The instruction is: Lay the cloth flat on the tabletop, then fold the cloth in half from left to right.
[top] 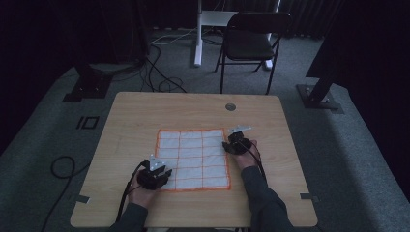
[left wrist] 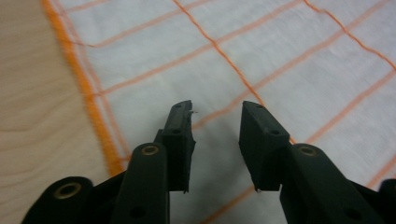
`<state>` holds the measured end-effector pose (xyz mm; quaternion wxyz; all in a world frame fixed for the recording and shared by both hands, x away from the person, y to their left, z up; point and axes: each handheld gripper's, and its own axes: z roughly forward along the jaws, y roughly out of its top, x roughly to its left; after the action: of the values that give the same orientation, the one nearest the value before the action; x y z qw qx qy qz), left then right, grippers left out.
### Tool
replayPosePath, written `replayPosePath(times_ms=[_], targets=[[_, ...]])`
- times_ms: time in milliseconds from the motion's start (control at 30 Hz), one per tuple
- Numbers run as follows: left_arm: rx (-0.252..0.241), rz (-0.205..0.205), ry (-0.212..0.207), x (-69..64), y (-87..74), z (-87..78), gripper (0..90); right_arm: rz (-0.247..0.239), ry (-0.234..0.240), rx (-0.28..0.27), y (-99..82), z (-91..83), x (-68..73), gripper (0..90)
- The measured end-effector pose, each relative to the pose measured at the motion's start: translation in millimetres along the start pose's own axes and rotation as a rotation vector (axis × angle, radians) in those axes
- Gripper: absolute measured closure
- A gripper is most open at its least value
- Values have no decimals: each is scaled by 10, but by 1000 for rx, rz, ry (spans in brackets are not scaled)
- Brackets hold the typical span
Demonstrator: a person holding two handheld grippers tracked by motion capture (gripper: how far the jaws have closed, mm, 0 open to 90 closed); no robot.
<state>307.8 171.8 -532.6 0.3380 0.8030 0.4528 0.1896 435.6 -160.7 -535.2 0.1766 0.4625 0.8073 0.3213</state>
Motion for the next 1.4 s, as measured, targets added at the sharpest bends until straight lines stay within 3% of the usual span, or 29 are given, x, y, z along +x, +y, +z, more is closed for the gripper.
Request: replayPosePath(times_ms=[33,233,567,967,1400], targets=[[0,0,0,0,0,0,644,6,0,-7,-7,-10,0,620],[-52,-87,65,277,62,-31,635,19,21,-58,-61,-151,12,588],[-72,-137,101,484,48,-22,612,5,60,-89,-138,-303,110,571],[-77,-142,102,556,42,19,598,-2,71,-102,-204,-397,171,566],[-49,-151,109,597,52,75,598,14,59,-94,-411,-486,136,560]])
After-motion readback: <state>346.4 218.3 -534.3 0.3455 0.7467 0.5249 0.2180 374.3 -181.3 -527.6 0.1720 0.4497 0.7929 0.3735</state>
